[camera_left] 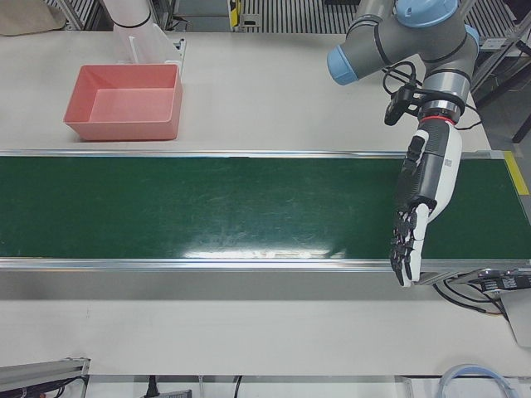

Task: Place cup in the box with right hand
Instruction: 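Lift the cup with the right hand and carry it toward the robot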

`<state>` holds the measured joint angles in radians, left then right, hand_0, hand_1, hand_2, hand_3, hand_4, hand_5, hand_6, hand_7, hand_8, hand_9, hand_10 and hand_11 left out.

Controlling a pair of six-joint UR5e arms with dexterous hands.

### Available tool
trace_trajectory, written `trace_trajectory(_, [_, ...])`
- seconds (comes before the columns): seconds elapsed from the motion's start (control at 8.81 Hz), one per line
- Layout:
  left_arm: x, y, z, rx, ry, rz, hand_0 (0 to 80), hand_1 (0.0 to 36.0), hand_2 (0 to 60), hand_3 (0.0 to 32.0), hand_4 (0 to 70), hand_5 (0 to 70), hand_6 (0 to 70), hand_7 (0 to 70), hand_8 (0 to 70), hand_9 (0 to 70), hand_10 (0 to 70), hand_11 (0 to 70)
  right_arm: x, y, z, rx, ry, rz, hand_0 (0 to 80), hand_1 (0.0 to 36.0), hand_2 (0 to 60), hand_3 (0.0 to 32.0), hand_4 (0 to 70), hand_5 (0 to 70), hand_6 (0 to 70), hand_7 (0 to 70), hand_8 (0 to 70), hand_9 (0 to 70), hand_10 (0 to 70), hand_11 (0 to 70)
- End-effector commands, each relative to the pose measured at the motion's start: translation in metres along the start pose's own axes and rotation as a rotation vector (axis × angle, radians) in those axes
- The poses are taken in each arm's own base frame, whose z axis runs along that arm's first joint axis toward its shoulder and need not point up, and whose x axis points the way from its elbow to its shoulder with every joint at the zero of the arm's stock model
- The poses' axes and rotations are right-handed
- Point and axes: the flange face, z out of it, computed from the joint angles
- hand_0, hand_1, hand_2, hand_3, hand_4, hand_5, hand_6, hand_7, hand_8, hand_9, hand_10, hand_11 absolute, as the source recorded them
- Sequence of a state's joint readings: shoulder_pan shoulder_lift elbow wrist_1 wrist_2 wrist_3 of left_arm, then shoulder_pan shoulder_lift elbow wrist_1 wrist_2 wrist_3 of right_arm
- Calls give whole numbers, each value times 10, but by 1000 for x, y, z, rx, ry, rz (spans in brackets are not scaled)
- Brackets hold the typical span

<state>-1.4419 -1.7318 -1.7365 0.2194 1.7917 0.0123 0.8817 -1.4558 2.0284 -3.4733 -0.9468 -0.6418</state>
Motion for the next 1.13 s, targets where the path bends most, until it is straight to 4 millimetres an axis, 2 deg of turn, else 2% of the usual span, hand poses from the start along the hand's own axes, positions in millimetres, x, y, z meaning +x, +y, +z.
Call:
trace_trajectory(0.0, [0,0,0,0,0,0,0,0,0,0,0,0,0,0,0,0,0,0,-46,100,-36,-143,-12,5,407,14,0,0,587,0,102,495,90,207,0,0])
trace_trajectory(0.11, [0,0,0,0,0,0,0,0,0,0,0,0,0,0,0,0,0,0,-48,134,-52,-202,-14,8,406,11,0,0,679,0,109,539,93,219,0,0])
trace_trajectory(0.23, [0,0,0,0,0,0,0,0,0,0,0,0,0,0,0,0,0,0,-40,164,-73,-215,-20,37,403,8,0,0,700,0,115,575,94,229,0,0])
trace_trajectory(0.34, [0,0,0,0,-1,0,0,0,0,0,0,0,0,0,0,0,0,0,-28,196,-93,-242,-7,38,399,5,0,0,700,0,111,552,92,223,0,0])
trace_trajectory(0.45, [0,0,0,1,0,0,0,0,0,0,0,0,0,0,0,0,0,0,-12,236,-104,-285,5,40,396,4,0,0,700,0,111,547,92,221,0,0])
trace_trajectory(0.57, [0,0,0,1,0,0,0,0,0,0,0,0,0,0,0,0,0,0,12,270,-126,-314,41,37,396,4,0,0,700,0,110,547,92,220,0,0])
trace_trajectory(0.68, [0,0,0,1,0,0,0,0,0,0,0,0,0,0,0,0,0,0,34,291,-150,-315,80,31,395,4,0,0,699,0,109,535,91,217,0,0])
trace_trajectory(0.79, [0,0,0,1,0,0,0,0,0,0,0,0,0,0,0,0,0,0,51,309,-171,-340,105,39,389,1,0,0,660,0,103,505,91,209,0,0])
trace_trajectory(1.02, [0,0,0,1,0,0,0,0,0,0,0,0,0,0,0,0,0,0,73,343,-201,-404,95,29,384,0,0,0,692,0,100,488,89,203,0,0])
